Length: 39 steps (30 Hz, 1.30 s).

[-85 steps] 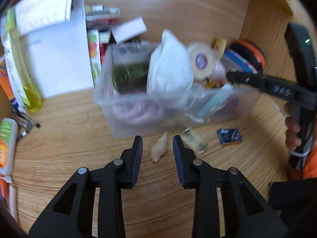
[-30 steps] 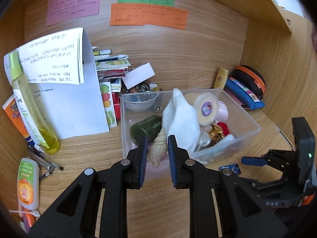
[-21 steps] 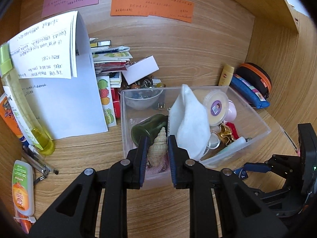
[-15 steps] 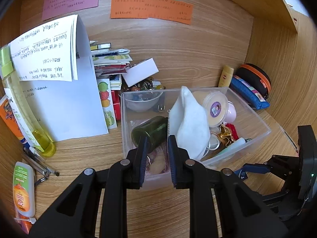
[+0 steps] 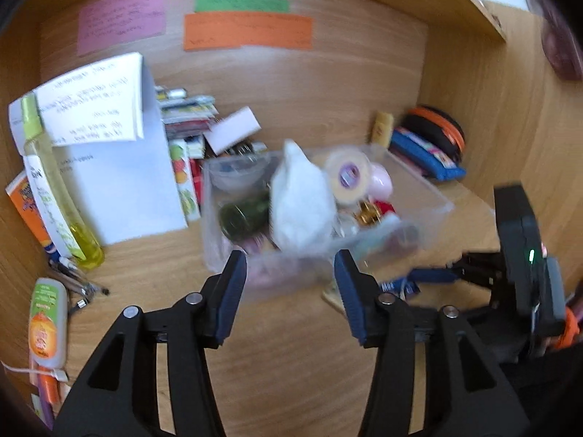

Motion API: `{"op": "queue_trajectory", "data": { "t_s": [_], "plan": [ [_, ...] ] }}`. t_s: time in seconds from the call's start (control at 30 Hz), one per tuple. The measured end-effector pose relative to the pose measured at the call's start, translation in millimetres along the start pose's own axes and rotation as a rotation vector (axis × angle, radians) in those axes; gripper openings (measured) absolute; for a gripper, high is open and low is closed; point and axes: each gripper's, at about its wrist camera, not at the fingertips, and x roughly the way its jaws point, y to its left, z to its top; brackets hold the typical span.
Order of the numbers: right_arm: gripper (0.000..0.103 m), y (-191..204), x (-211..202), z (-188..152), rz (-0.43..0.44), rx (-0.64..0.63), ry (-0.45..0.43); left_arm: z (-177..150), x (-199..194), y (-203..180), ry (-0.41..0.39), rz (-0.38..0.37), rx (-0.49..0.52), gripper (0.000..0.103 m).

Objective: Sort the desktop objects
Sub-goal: 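Grasp the tan rectangular block with left gripper while right grasps the blue Max box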

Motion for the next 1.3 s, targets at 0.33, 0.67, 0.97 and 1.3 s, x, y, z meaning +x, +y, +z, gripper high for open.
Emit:
{"op": "queue_trajectory", "data": {
  "t_s": [0.33, 0.67, 0.97, 1.3],
  "plan": [
    [0.05, -16, -27, -11, -0.001, 0.04, -0.049, -24, 48, -30, 0.168, -0.07, 0.045, 0.05],
    [0.05, -36, -51, -7, 0.01, 0.093, -0.123, -25, 77, -41, 0.238, -0.073, 0.054, 0.05],
    [0.05, -40, -66, -5, 0.037, 0.086, -0.167, -22, 83, -48, 0.256, -0.08, 0.087, 0.05],
    [0.05, -39, -69, -4, 0.055, 0.084, -0.179, -29, 72, -53, 0.252, -0.067, 0.126, 0.028]
  ]
}}
